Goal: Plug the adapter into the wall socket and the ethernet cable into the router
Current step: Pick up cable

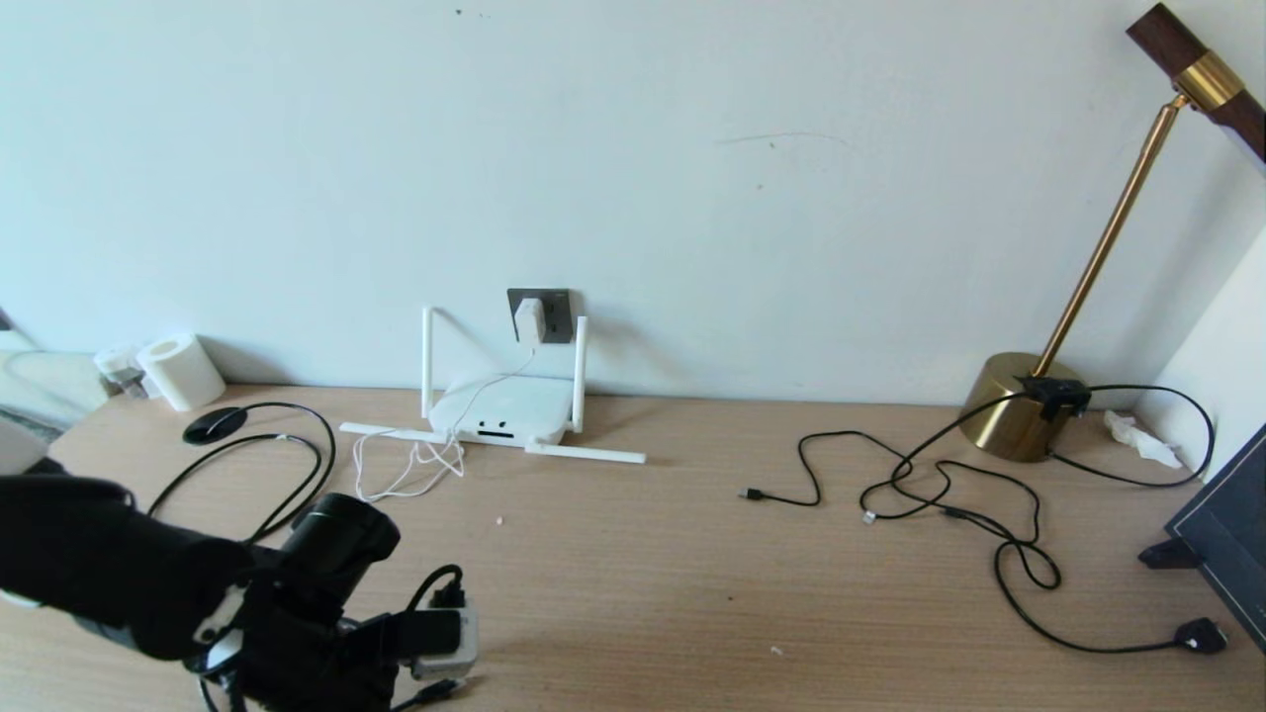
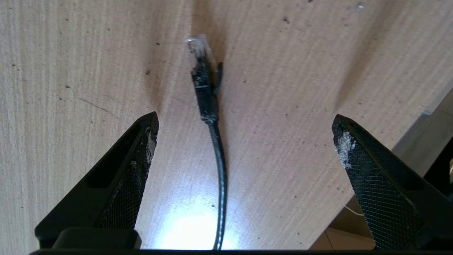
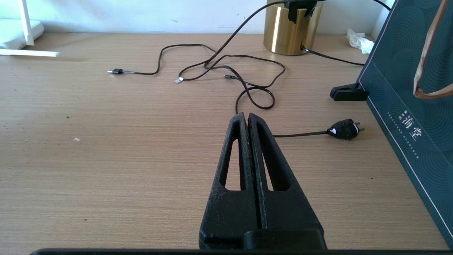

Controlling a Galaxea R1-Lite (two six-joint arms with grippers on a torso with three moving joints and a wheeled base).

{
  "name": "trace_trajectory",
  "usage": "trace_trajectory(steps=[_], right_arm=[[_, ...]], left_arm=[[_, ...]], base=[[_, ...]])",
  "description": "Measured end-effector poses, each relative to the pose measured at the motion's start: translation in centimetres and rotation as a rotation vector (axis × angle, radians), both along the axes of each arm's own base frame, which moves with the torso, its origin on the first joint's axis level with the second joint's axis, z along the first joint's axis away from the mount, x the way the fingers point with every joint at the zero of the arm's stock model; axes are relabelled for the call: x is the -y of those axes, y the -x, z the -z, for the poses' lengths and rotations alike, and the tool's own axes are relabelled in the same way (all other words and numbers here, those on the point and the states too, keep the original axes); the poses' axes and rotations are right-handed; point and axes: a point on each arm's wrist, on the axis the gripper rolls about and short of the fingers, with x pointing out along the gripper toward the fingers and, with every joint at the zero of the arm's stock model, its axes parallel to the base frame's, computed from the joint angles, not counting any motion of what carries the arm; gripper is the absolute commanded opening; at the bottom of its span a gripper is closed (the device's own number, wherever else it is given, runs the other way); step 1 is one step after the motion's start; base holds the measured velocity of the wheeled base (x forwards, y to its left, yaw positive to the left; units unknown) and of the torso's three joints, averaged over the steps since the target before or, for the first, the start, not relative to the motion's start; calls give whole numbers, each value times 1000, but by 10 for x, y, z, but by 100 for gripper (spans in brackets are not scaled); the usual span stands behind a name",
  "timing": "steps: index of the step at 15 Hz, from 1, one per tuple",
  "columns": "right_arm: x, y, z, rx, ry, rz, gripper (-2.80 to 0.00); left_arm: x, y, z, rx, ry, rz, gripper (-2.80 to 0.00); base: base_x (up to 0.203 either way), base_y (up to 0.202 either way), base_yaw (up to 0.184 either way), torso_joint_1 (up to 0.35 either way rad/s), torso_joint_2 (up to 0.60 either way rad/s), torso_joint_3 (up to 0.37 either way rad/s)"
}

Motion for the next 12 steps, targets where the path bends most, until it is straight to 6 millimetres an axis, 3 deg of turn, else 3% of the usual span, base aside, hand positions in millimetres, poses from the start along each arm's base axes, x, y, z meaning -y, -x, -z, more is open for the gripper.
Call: trace_trajectory(steps=[4, 5, 12], right_arm=[[0, 0, 0, 0, 0, 0, -280], [0, 0, 0, 1, 0, 0, -280], [0, 0, 0, 0, 0, 0, -280]], left_arm=[[-1, -7, 3, -2, 0, -10, 0], [-1, -8, 3, -4, -1, -11, -280], [-1, -9, 4, -8, -1, -10, -280]], base=[[0, 0, 0, 0, 0, 0], [0, 0, 0, 0, 0, 0], [0, 0, 0, 0, 0, 0]])
